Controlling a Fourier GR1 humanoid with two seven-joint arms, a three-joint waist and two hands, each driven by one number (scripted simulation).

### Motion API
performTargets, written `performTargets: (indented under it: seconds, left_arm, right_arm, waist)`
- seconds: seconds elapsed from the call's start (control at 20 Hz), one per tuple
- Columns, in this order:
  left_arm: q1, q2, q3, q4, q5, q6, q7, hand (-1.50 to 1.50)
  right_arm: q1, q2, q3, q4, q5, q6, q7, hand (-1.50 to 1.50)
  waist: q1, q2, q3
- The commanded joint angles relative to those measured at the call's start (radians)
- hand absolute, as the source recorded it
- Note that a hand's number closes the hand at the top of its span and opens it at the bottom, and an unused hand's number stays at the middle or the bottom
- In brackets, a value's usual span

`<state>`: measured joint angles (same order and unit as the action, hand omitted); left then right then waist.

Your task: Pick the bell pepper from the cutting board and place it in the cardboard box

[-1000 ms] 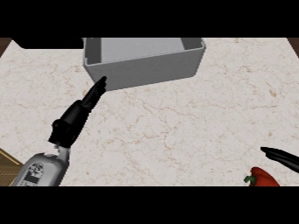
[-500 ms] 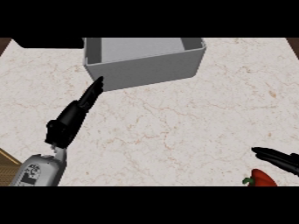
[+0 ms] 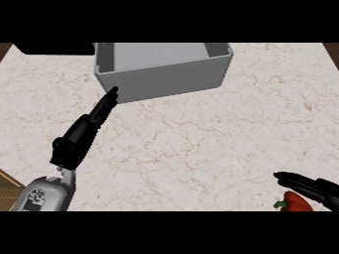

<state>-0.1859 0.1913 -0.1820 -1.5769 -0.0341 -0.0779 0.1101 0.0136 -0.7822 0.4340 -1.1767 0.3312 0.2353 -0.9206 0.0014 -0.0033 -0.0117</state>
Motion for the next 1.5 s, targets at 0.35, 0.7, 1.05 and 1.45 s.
performTargets:
  seconds: [0.35,0.7,1.05,1.45]
  left_arm:
    - [-0.016,-0.023,0.020,0.016,-0.015,-0.026,-0.005,0.00]
    - [-0.029,-0.044,-0.030,0.043,-0.036,-0.038,-0.025,0.00]
    - [-0.054,-0.062,-0.046,0.068,-0.045,-0.037,-0.017,0.00]
    - [-0.042,-0.053,-0.021,0.058,-0.034,-0.038,-0.024,0.00]
  right_arm:
    - [-0.053,0.043,-0.029,0.053,0.049,0.028,-0.073,1.50]
    - [-0.248,0.218,0.011,-0.100,0.243,-0.199,0.474,1.50]
    - [-0.468,0.445,0.075,-0.128,0.467,-0.271,0.912,1.50]
    - [-0.817,0.773,0.204,-0.062,0.655,-0.253,1.407,1.50]
  waist:
    - [0.002,0.003,0.012]
    - [0.076,0.001,0.000]
    - [0.099,0.003,0.003]
    - [0.068,0.004,0.010]
